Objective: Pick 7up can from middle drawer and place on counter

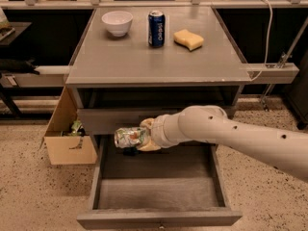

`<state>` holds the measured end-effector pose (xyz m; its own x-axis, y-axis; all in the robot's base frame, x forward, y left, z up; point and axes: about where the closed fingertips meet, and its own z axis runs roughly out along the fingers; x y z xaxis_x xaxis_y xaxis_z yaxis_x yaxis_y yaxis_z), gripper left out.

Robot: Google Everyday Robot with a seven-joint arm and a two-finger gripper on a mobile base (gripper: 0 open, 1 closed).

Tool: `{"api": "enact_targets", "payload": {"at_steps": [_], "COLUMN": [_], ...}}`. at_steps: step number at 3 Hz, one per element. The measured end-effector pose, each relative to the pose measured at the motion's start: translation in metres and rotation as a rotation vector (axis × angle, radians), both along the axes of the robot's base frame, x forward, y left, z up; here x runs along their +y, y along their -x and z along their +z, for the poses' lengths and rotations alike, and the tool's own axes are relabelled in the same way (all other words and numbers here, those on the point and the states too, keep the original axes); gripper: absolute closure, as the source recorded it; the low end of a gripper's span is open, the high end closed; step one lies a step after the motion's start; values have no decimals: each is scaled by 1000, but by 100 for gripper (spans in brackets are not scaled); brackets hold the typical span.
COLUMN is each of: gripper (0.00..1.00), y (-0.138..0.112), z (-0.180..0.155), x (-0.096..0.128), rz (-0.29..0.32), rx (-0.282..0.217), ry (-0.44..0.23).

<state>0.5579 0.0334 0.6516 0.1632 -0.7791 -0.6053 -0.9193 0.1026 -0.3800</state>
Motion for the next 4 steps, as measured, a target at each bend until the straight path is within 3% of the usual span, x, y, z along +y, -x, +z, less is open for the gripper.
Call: {"api": "enact_targets", "payload": {"at_steps": [1, 2, 4], "gripper": [100, 100, 100], "y": [-24, -32, -32], "z": [67, 110, 123], "x": [-6, -10, -10], "rz": [-23, -29, -41], "rx": [-61, -114, -131], "ry": [-17, -30, -24]}}
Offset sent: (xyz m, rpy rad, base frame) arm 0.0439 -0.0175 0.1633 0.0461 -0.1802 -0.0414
